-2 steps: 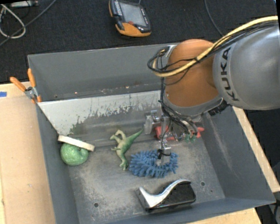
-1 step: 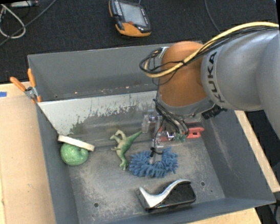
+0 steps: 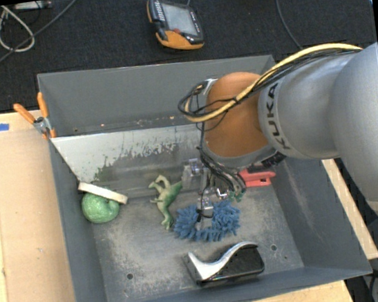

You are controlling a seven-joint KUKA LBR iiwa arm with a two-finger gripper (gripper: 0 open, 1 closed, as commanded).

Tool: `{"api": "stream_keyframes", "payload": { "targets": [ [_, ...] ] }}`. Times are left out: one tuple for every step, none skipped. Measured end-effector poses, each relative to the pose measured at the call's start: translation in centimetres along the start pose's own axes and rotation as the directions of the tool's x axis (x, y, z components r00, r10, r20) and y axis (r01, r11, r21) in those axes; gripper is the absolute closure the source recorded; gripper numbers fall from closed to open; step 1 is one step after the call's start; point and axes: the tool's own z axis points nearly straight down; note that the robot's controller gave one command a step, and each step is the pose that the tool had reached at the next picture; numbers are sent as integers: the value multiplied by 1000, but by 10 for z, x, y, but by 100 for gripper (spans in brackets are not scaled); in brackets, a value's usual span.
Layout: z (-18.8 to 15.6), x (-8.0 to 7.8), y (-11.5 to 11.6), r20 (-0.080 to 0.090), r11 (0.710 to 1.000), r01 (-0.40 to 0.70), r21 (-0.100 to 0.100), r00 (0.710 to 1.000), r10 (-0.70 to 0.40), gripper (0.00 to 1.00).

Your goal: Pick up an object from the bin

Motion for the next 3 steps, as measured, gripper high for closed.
{"api": "stream_keyframes", "payload": {
  "targets": [
    [23, -1, -4, -8, 999, -38, 1, 999, 38, 0],
    [31, -12, -16, 3, 980, -200, -2, 980, 200, 100],
    [30, -12, -16, 3, 980, -199, -2, 980, 199, 100]
  ]
}}
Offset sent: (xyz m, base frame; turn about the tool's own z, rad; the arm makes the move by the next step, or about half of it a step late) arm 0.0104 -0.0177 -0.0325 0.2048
